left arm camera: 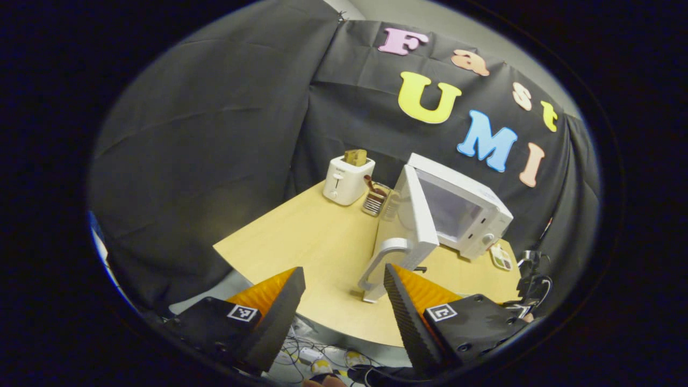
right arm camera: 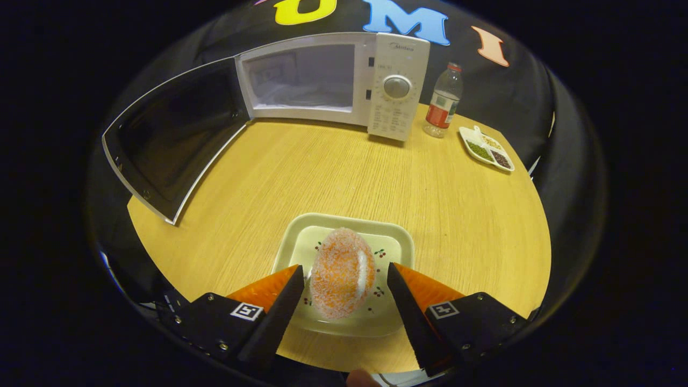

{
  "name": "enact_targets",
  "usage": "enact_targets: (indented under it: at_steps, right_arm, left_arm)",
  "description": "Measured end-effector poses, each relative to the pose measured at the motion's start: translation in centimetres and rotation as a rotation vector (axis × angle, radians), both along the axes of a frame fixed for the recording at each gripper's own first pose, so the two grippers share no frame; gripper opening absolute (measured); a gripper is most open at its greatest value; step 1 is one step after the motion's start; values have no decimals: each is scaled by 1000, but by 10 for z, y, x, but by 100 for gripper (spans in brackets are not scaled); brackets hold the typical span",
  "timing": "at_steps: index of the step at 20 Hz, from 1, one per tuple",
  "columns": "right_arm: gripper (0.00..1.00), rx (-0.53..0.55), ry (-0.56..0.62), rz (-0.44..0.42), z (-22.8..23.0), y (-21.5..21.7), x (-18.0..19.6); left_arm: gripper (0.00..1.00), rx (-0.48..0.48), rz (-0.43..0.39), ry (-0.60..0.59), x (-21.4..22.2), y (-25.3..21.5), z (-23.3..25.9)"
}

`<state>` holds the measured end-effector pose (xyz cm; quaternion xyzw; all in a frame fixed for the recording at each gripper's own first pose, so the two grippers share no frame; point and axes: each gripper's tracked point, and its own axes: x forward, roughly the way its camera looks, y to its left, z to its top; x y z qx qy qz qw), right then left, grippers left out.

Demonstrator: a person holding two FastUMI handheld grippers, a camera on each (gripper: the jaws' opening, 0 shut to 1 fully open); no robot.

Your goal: Open the microwave oven with the left hand, put the food in, and close the microwave oven.

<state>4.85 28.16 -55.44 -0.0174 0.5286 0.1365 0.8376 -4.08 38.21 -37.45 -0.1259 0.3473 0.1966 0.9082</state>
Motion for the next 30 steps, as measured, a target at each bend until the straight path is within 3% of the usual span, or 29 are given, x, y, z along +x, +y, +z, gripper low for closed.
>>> enact_targets:
  at_steps: [2, 5, 6, 7, 8, 9, 10, 13, 18, 30]
  right_arm:
    - [90, -12, 8, 29, -11, -3, 0]
    - [67, -9, -11, 47, -15, -1, 7]
    - [69, 5, -14, 49, -13, 0, 11]
    - [60, 18, -2, 43, -15, 1, 13]
    - [60, 14, 1, 24, -13, -3, 18]
    - [50, 32, -1, -1, -10, -6, 23]
    - [49, 62, 8, -19, -7, -5, 27]
    - [50, 173, 6, -69, 22, 7, 47]
    - [49, 307, -96, -98, 71, 52, 119]
    - [49, 463, -167, -261, 73, 153, 247]
  left_arm:
    - [98, -1, 6, 29, 4, -12, 1]
    - [95, 17, 12, 51, 14, -33, 6]
    - [100, 23, 12, 58, 15, -39, 5]
    - [100, 29, 12, 64, 17, -42, 6]
    - [95, 34, 13, 66, 18, -47, 7]
    - [95, 37, 12, 67, 21, -51, 9]
    - [100, 44, 12, 68, 21, -54, 9]
    - [98, 51, 13, 65, 26, -58, 14]
    - [96, 76, 14, 54, 35, -51, 24]
    - [100, 97, 84, 75, 12, -29, 41]
